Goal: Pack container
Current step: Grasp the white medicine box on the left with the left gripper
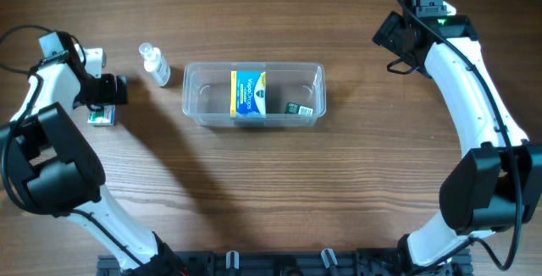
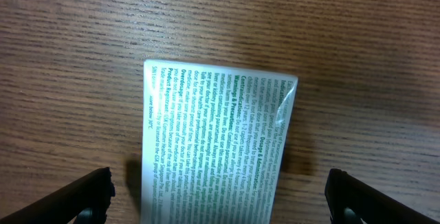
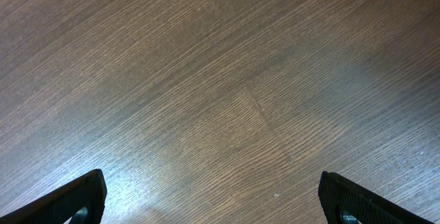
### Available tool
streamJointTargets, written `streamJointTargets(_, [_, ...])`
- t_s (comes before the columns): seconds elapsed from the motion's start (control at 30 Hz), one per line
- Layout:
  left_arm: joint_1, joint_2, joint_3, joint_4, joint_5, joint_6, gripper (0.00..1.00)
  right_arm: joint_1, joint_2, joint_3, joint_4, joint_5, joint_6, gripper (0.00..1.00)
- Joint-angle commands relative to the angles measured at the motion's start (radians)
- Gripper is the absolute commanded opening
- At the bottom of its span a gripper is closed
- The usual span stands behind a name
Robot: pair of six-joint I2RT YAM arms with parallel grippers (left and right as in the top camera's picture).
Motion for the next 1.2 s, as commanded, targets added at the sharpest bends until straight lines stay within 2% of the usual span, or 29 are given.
streamJointTargets(0.0, [0.006, 0.012, -0.002, -0.006, -0.01, -0.016, 0.99, -0.002, 0.01, -0.005, 0.003, 0.016, 0.012, 1.0])
streamJointTargets(0.13, [0.006, 0.012, -0.002, -0.018, -0.01, -0.016, 0.98, -0.002, 0.01, -0.005, 0.003, 0.016, 0.012, 1.0])
streamJointTargets(0.2, [0.006, 0.012, -0.002, -0.021, -0.01, -0.016, 0.91, -0.002, 0.01, -0.005, 0.003, 0.016, 0.012, 1.0])
streamJointTargets(0.3, [0.006, 0.012, -0.002, -0.026, -0.01, -0.016, 0.88, -0.002, 0.01, -0.005, 0.003, 0.016, 0.012, 1.0])
streamJointTargets(0.8, [0.038, 0.012, -0.006, -0.033, -0.013, -0.016, 0.89, -0.002, 0.01, -0.005, 0.003, 0.016, 0.012, 1.0])
streamJointTargets(1.1, [0.044, 0.012, -0.012, -0.032, -0.025, -0.013, 0.83, -0.002, 0.01, -0.005, 0.003, 0.016, 0.012, 1.0])
streamJointTargets(1.13, [0.044, 0.012, -0.016, -0.03, -0.032, -0.013, 0.82, -0.002, 0.01, -0.005, 0.003, 0.016, 0.012, 1.0])
streamJointTargets(1.17, [0.044, 0.012, -0.02, -0.029, -0.032, -0.013, 0.75, -0.002, 0.01, -0.005, 0.003, 0.016, 0.012, 1.0])
